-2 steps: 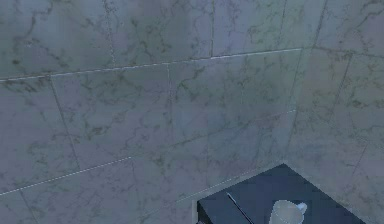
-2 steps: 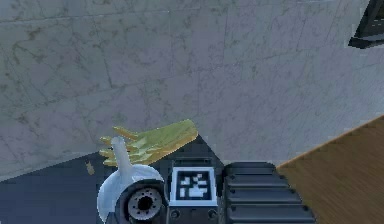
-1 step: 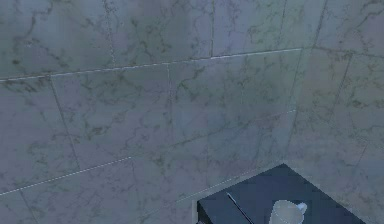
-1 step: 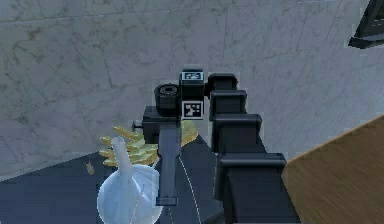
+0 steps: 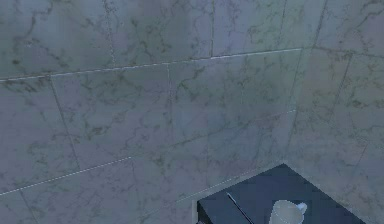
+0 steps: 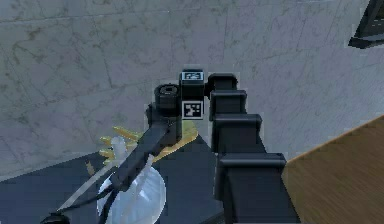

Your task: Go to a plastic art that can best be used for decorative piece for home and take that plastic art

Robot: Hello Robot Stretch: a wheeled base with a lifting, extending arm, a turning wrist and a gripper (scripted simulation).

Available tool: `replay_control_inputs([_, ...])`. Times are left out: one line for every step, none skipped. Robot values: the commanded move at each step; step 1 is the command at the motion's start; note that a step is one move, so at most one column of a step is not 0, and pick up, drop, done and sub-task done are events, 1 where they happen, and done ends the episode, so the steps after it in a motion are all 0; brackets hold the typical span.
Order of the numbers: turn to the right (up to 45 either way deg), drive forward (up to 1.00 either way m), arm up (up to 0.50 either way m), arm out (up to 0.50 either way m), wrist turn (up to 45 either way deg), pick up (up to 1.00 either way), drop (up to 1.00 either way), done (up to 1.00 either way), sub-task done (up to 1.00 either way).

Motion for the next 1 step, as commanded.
replay_control_inputs([0.0,0.0,0.0,0.0,45.0,0.0,0.0,0.0,0.0])
